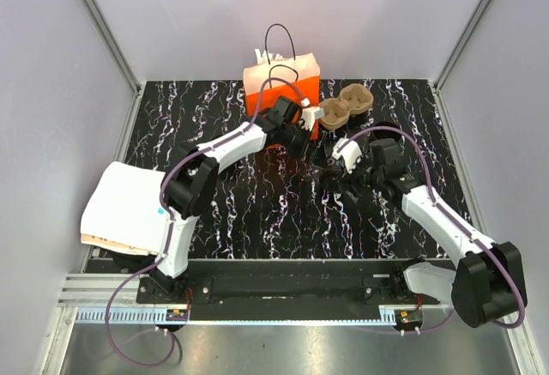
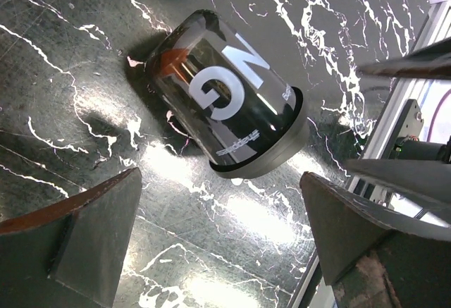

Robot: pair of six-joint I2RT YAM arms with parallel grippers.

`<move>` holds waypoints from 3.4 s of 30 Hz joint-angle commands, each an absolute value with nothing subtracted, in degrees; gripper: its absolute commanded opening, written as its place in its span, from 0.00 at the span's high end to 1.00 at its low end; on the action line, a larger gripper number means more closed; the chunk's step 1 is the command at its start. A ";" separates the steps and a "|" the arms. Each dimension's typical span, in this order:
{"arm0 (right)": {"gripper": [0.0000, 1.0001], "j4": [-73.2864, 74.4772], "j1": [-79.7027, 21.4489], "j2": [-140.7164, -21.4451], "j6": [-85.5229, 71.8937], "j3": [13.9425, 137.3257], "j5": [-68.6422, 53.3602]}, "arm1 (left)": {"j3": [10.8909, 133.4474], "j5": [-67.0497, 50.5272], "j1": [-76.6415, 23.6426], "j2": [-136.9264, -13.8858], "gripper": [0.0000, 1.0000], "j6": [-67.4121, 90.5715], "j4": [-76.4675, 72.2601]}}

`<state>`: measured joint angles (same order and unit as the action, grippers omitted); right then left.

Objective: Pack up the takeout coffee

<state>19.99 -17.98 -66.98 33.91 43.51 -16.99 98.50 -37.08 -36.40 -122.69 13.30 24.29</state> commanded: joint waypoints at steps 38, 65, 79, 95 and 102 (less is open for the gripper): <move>0.26 4.39 -28.74 -74.98 34.19 46.14 -10.55 | 96.68 -38.32 -33.58 -118.31 0.01 10.46 22.67; 0.24 7.29 -34.27 -75.94 42.36 48.43 -5.46 | 83.15 -44.56 -31.99 -99.33 0.01 -11.49 30.58; 0.39 6.95 -44.47 -79.89 54.92 51.15 11.40 | 70.32 -53.78 -15.48 -88.25 0.01 -29.26 45.17; 0.47 2.28 -52.91 -81.30 63.73 43.86 26.45 | 64.07 -59.41 -7.47 -84.37 0.01 -30.50 43.59; 0.49 0.44 -52.91 -83.49 63.28 44.03 26.19 | 63.55 -60.21 -6.77 -84.11 0.01 -30.15 43.07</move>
<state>3.70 -52.29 -82.59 62.17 43.77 24.67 64.01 -57.25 -7.40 -86.30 -29.56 45.28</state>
